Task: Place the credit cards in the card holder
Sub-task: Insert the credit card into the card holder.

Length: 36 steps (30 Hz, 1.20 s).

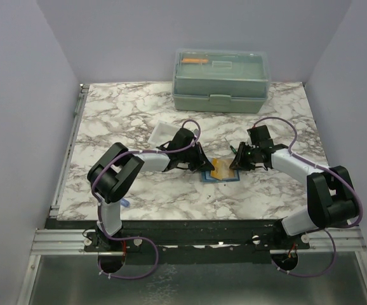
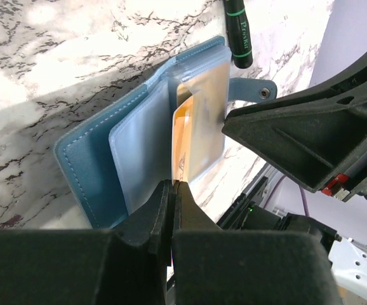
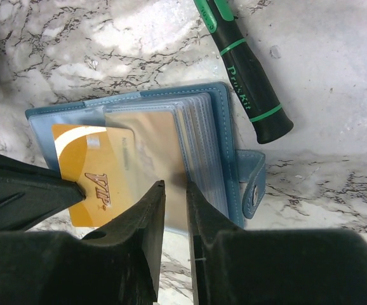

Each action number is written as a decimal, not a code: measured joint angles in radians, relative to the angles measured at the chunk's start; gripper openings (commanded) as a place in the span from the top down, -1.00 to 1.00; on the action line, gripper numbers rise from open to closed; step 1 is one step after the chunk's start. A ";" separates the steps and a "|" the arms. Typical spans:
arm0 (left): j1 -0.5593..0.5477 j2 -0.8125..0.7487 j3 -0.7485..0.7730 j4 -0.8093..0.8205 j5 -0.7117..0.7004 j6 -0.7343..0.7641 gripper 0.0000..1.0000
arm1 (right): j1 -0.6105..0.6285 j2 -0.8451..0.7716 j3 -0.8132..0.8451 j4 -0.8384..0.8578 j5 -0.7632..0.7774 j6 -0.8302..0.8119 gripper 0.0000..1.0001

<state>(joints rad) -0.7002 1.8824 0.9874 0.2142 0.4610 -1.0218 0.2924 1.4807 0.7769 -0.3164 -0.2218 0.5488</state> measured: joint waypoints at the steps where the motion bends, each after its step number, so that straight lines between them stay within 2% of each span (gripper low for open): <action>1: 0.000 0.003 0.000 0.003 -0.001 -0.004 1.00 | 0.000 0.000 -0.002 0.001 -0.001 0.000 0.52; 36: -0.015 0.005 -0.040 0.115 -0.136 -0.082 1.00 | -0.012 -0.002 -0.026 0.042 -0.040 0.004 0.58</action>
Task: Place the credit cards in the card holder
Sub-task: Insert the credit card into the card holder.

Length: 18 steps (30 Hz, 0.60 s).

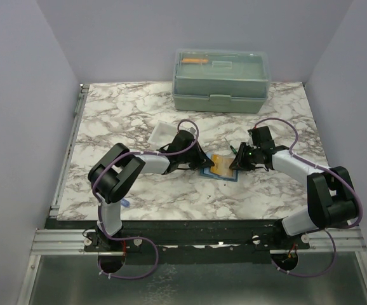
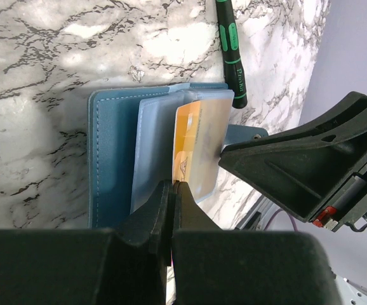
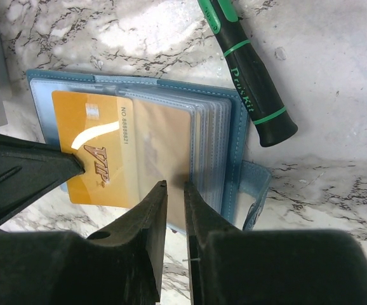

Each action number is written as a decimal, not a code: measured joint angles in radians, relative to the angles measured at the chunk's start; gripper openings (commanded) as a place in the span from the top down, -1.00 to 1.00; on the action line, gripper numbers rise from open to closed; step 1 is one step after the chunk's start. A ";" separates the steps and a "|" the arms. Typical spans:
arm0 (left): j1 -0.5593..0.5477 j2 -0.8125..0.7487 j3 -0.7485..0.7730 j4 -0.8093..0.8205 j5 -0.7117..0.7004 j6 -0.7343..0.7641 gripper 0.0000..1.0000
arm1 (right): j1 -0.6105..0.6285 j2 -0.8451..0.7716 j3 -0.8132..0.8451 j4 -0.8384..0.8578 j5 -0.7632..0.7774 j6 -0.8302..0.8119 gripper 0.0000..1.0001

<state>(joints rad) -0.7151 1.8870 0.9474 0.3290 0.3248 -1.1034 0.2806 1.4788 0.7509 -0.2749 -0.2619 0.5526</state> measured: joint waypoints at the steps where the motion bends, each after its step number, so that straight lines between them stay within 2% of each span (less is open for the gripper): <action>1: -0.001 0.000 0.000 0.003 0.000 0.000 1.00 | 0.000 0.000 0.000 0.001 -0.002 0.000 0.57; 11: -0.015 0.017 0.030 -0.026 0.000 0.039 1.00 | -0.013 -0.010 -0.004 -0.017 0.002 0.000 0.55; 18: -0.061 0.079 0.167 -0.147 -0.034 0.118 0.91 | -0.024 -0.008 -0.021 0.001 -0.021 0.005 0.57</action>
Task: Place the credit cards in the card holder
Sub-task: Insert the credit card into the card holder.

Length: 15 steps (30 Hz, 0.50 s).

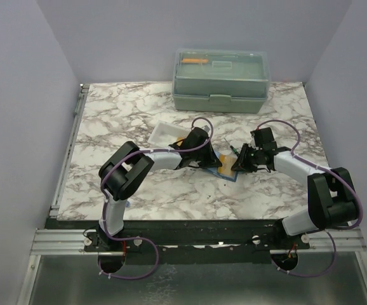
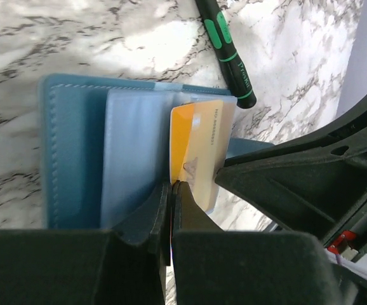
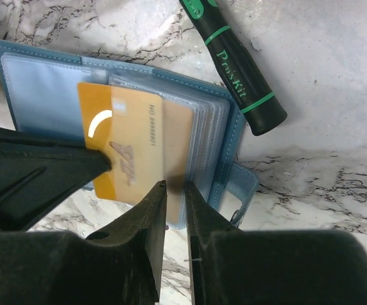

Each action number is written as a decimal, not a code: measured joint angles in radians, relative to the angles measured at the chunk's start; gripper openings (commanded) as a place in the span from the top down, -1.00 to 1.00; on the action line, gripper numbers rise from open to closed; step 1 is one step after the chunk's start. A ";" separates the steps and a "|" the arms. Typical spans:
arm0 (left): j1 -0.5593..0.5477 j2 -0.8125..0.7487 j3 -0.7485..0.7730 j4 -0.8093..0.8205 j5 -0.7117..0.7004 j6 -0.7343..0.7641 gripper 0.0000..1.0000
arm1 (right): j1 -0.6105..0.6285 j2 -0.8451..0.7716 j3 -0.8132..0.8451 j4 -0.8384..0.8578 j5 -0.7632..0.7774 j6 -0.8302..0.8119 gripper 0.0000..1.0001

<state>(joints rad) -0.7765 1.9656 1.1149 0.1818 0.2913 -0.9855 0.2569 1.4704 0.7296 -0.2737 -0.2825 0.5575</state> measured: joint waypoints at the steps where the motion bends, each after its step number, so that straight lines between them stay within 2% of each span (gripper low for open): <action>1: -0.006 0.008 0.016 -0.015 -0.005 0.006 0.86 | -0.002 0.000 0.000 0.000 -0.002 0.000 0.57; 2: -0.015 0.017 0.037 -0.035 -0.011 0.017 0.82 | -0.003 0.000 0.000 0.000 -0.003 0.001 0.57; 3: -0.024 0.024 0.070 -0.088 -0.029 0.044 0.60 | -0.003 0.000 0.000 0.000 -0.003 0.001 0.57; 7: -0.029 0.023 0.085 -0.137 -0.049 0.093 0.25 | -0.007 -0.010 0.000 -0.020 0.014 -0.005 0.52; 12: -0.029 0.022 0.104 -0.183 -0.033 0.145 -0.04 | -0.019 -0.010 0.000 -0.040 0.024 -0.010 0.47; 15: -0.020 0.023 0.127 -0.200 -0.011 0.161 -0.10 | -0.026 -0.010 0.000 -0.044 0.024 -0.011 0.47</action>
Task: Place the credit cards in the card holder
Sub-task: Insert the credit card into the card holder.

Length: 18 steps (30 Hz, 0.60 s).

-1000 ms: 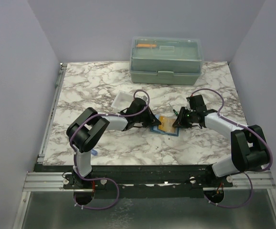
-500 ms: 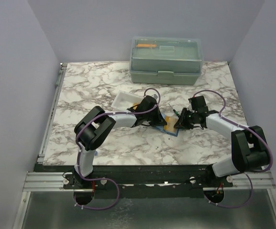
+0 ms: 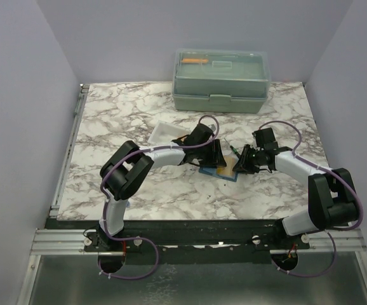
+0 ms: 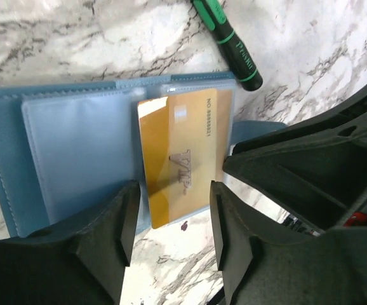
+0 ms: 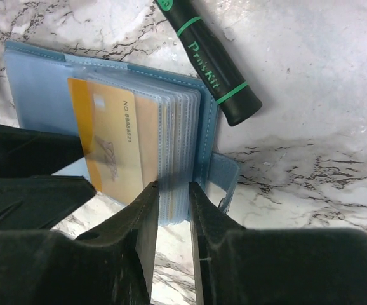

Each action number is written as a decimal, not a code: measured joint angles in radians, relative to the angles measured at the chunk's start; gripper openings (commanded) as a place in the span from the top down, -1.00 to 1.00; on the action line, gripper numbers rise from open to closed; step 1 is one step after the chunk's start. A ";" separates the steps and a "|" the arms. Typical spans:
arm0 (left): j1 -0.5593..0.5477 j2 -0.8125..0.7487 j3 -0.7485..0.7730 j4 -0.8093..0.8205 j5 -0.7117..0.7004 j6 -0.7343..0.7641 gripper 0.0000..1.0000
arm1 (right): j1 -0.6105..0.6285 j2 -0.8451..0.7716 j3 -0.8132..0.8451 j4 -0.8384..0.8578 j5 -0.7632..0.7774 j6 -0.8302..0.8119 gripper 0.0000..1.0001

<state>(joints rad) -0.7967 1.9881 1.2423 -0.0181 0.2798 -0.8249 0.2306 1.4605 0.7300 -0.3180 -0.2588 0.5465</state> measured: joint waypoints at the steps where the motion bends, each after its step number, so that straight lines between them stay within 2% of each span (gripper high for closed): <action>1: 0.003 0.000 0.008 -0.007 0.005 0.001 -0.10 | -0.003 0.001 0.000 0.000 0.000 -0.002 0.48; 11: 0.027 0.091 0.110 -0.015 0.077 0.010 -0.09 | -0.010 0.027 0.006 0.033 -0.032 -0.058 0.55; 18: -0.001 0.092 0.120 -0.015 0.067 0.050 -0.14 | -0.013 0.032 0.006 0.039 -0.065 -0.078 0.54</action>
<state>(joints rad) -0.7975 2.0800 1.3621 -0.0330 0.3466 -0.7746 0.2176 1.4921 0.7357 -0.2794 -0.3241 0.4683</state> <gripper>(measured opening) 0.554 0.226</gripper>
